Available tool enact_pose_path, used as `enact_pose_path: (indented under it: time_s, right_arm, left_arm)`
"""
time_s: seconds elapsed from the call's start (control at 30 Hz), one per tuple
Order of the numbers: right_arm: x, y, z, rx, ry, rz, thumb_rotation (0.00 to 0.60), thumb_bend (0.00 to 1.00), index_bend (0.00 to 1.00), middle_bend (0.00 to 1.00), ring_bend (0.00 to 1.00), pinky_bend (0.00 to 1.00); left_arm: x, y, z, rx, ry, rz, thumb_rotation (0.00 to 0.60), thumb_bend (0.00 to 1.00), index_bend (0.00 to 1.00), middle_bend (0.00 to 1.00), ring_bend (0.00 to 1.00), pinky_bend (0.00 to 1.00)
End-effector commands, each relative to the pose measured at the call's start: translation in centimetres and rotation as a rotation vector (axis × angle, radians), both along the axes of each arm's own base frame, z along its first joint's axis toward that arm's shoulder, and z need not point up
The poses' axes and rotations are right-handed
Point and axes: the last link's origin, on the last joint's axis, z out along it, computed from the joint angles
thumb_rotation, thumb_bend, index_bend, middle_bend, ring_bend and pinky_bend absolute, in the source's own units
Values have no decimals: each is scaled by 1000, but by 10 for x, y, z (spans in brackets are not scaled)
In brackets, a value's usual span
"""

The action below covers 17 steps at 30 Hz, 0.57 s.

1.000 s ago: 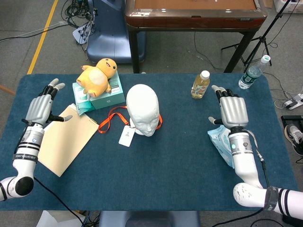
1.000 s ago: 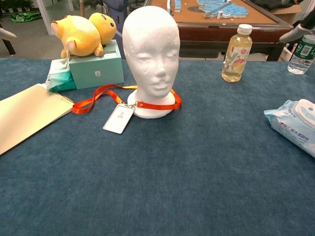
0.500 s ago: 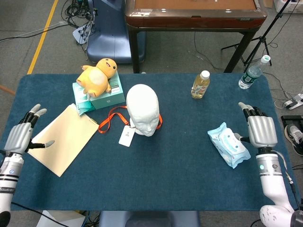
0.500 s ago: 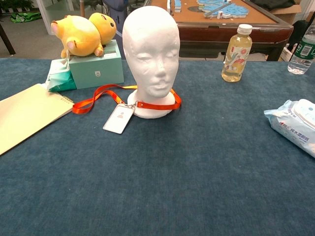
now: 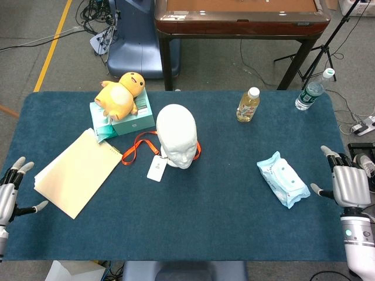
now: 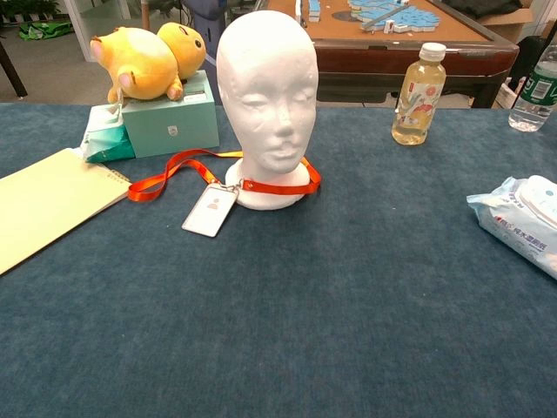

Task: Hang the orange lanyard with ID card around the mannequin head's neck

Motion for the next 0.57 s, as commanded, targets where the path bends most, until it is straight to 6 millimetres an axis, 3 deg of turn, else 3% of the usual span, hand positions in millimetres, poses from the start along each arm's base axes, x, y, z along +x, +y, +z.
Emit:
enact_pose_path:
  time_s: [0.03,0.23,0.57]
  right_arm:
    - [-1,6,1,3,-13,5,600,103,162,262,197,344]
    - [0,10,-2,19,-20,20,600,103,163,262,197,344]
    - [1,11,-3,26,-39,28,600,103,163,262,197,343]
  left_arm:
    - [0,-16,0,12,0,11,600,9,88,21,0,137]
    - [5,-29,2,19,-4,3,600,10,88,23,0,137]
    - [9,-30,1,22,-16,-11,600,10,88,23,0,137]
